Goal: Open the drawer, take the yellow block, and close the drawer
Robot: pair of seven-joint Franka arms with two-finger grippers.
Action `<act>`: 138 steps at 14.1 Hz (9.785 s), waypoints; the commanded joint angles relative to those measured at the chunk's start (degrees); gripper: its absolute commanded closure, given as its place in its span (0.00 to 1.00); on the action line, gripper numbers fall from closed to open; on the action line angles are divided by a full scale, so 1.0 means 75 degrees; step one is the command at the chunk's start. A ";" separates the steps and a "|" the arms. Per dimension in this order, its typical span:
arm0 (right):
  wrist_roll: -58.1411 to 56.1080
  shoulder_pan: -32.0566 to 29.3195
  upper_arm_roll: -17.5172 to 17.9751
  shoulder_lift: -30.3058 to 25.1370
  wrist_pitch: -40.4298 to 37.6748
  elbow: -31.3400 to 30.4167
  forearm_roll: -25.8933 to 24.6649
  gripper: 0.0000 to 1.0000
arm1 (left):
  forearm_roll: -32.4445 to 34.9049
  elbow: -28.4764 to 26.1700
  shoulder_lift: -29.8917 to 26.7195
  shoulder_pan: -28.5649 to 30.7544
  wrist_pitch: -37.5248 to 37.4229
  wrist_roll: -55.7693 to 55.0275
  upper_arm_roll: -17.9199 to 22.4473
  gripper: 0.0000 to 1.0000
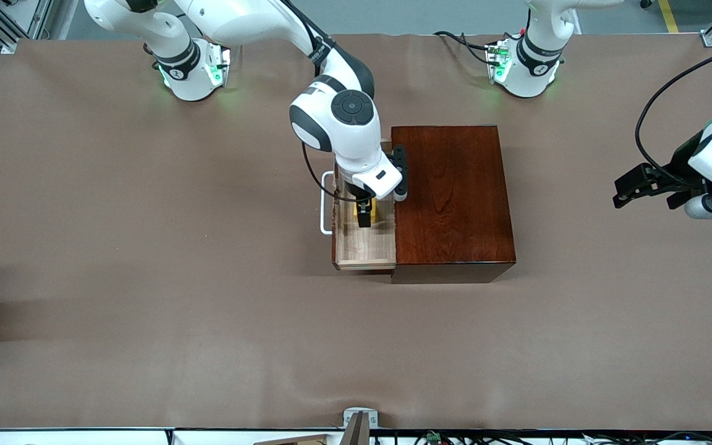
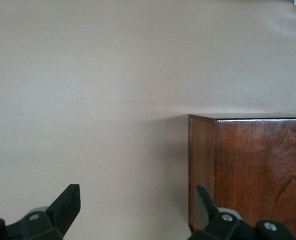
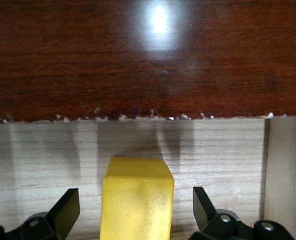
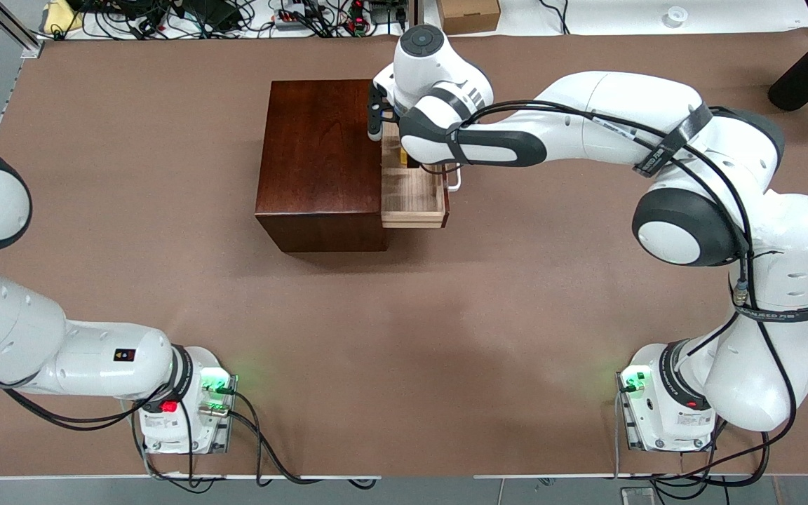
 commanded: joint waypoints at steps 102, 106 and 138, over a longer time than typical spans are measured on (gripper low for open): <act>0.6146 -0.6857 -0.0261 0.0266 0.0367 -0.1435 0.0045 0.00 | 0.1521 0.2187 0.5130 -0.4844 0.2923 0.4731 -0.2247 0.00; 0.6134 -0.6916 -0.0250 -0.0062 -0.0089 -0.1388 0.0045 0.00 | 0.1532 0.2199 0.5095 -0.4855 0.2712 0.4754 -0.2247 0.00; 0.5325 -0.5884 -0.0836 -0.4984 -0.5832 -0.0907 0.0959 0.00 | 0.2564 0.2187 0.4544 -0.4094 0.0379 0.5833 -0.2024 0.00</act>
